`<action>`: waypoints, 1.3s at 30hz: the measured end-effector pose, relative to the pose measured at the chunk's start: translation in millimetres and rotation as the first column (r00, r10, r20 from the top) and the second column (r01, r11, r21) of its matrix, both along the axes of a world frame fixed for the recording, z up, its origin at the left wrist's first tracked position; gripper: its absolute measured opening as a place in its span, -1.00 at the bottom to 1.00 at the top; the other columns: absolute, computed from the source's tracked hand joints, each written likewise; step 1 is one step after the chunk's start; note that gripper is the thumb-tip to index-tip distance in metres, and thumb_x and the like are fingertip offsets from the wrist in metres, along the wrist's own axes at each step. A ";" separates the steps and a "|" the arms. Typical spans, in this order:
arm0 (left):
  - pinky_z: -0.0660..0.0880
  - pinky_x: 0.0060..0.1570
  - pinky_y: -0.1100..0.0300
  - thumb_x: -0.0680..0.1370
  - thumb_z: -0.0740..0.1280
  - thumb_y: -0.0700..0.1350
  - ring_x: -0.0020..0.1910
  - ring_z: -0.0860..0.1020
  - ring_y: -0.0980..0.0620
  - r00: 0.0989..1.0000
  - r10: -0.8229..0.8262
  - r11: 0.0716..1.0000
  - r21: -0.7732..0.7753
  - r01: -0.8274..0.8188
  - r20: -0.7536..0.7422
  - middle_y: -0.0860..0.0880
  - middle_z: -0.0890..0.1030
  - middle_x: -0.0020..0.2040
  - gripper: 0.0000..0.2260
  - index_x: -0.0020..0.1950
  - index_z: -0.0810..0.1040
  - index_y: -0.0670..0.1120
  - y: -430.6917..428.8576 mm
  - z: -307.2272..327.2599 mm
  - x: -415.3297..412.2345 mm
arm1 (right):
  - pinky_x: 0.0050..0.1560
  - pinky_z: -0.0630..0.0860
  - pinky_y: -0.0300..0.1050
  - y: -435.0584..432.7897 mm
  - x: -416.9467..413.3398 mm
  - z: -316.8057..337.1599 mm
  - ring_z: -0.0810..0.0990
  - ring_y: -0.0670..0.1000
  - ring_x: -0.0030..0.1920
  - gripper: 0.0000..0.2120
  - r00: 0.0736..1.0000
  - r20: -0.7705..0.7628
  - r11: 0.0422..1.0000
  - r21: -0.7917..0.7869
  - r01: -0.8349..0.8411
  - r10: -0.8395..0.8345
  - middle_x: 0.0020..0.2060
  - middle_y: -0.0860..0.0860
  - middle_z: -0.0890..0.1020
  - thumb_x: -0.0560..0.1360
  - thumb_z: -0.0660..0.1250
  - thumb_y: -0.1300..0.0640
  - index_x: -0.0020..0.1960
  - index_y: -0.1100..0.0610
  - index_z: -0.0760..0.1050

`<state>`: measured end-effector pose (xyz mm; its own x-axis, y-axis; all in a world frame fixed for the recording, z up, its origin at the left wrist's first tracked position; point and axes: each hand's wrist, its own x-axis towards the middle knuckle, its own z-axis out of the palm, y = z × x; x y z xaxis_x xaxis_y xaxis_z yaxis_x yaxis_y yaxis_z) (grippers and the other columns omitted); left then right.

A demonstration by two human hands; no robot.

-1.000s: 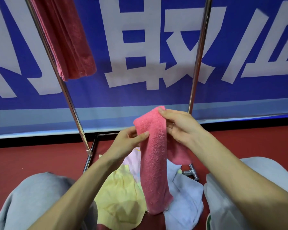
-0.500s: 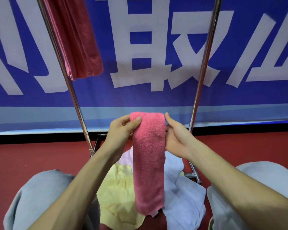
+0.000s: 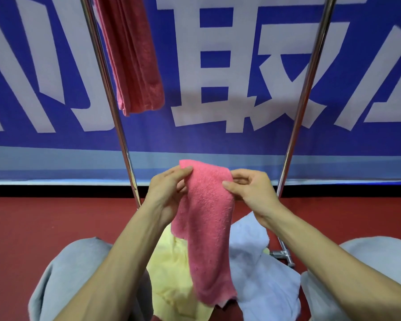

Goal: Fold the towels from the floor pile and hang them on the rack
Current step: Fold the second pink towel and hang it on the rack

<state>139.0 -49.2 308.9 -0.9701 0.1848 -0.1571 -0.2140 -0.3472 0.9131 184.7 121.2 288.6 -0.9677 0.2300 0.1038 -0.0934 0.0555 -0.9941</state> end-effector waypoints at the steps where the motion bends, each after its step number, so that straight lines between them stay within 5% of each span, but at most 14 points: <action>1: 0.46 -0.18 0.26 0.48 0.37 -0.29 -0.24 0.56 0.05 0.998 -0.051 0.999 -0.022 0.050 -0.043 -0.09 0.64 -0.19 -0.92 -0.05 0.62 -0.22 -0.1 -0.5 0.6 | -0.22 0.54 -0.22 -0.3 -1.1 2.1 0.63 -0.06 -0.25 -0.83 0.998 -0.028 0.999 0.012 0.051 -0.051 -0.23 0.07 0.69 0.42 0.41 0.38 -0.14 0.14 0.63; 4: 0.58 -0.17 0.27 0.49 0.36 -0.29 -0.11 0.61 -0.01 0.974 -0.198 0.979 -0.075 0.190 -0.108 -0.17 0.66 -0.01 -0.76 0.15 0.57 -0.26 5.9 -2.0 8.5 | -0.25 0.57 -0.23 2.2 -3.7 10.5 0.64 -0.10 -0.29 -0.83 0.995 -0.068 0.996 -0.062 0.067 -0.072 -0.28 0.02 0.69 0.43 0.39 0.39 -0.16 0.13 0.63; 12: 0.54 -0.04 0.36 0.52 0.35 -0.27 -0.06 0.63 0.11 0.898 -0.389 0.862 -0.425 0.276 -0.205 -0.10 0.69 0.02 -0.83 0.10 0.62 -0.20 23.0 -26.6 15.6 | -0.05 0.61 -0.03 13.8 -8.8 20.8 0.64 0.10 -0.14 -0.82 0.976 -0.003 0.940 -0.269 0.208 -0.217 -0.10 0.20 0.68 0.40 0.42 0.38 0.00 0.30 0.62; 18: 0.56 -0.06 0.21 0.56 0.28 -0.30 -0.10 0.61 0.05 0.888 -0.368 0.900 -0.347 0.265 -0.276 -0.09 0.67 -0.05 -0.80 0.17 0.57 -0.22 31.9 -22.8 18.7 | -0.26 0.56 -0.19 30.6 -3.0 22.2 0.63 -0.03 -0.28 -0.88 0.985 0.077 0.904 -0.390 0.174 -0.156 -0.23 0.09 0.67 0.48 0.36 0.29 0.01 0.27 0.60; 25: 0.48 -0.02 0.14 0.58 0.20 -0.37 -0.03 0.56 -0.05 0.895 -0.318 0.931 -0.284 0.231 -0.313 -0.19 0.63 0.04 -0.74 0.22 0.53 -0.22 30.0 -14.1 15.4 | 0.14 0.49 -0.02 28.6 -2.7 3.8 0.60 0.08 0.02 -0.70 0.984 0.167 0.942 -0.336 -0.004 0.064 0.03 0.12 0.67 0.60 0.18 -0.04 0.10 0.11 0.58; 28: 0.53 -0.16 0.30 0.57 0.18 -0.40 -0.18 0.61 0.06 0.910 -0.279 0.947 -0.246 0.207 -0.308 -0.16 0.64 -0.06 -0.76 0.20 0.52 -0.30 24.3 -9.0 13.5 | 0.07 0.49 -0.10 17.4 -4.0 -6.1 0.62 0.02 -0.02 -0.56 0.965 0.221 0.946 -0.318 -0.069 0.144 -0.07 0.03 0.69 0.59 0.09 -0.19 0.06 0.10 0.59; 31: 0.50 -0.29 0.35 0.57 0.20 -0.38 -0.32 0.57 0.11 0.935 -0.225 0.954 -0.257 0.154 -0.274 -0.13 0.61 -0.16 -0.81 0.13 0.55 -0.31 16.3 -2.7 12.5 | 0.23 0.44 -0.03 7.7 -6.0 -15.7 0.62 0.05 0.09 -0.45 0.928 0.265 0.938 -0.296 -0.182 0.263 0.07 0.05 0.67 0.58 -0.04 -0.28 0.13 0.04 0.56; 35: 0.37 -0.21 0.17 0.54 0.25 -0.32 -0.25 0.42 -0.01 0.982 -0.108 0.967 -0.247 0.067 -0.156 -0.15 0.50 -0.21 -0.87 -0.02 0.58 -0.24 2.1 2.2 1.9 | 0.32 0.37 0.08 1.5 -9.3 -18.1 0.52 0.07 0.08 -0.48 0.924 0.224 0.921 -0.313 -0.232 0.309 0.08 0.11 0.62 0.54 0.18 -0.22 0.19 0.18 0.58; 39: 0.28 -0.33 0.16 0.50 0.29 -0.28 -0.38 0.31 0.02 1.000 -0.008 0.976 -0.216 0.001 -0.029 -0.08 0.35 -0.32 -0.93 -0.03 0.46 -0.19 -4.3 2.3 -5.0 | -0.15 0.45 -0.12 4.6 -9.2 -16.4 0.51 -0.01 -0.15 -0.65 0.914 0.183 0.911 -0.274 -0.308 0.364 -0.21 0.04 0.59 0.48 0.31 0.00 0.10 0.24 0.55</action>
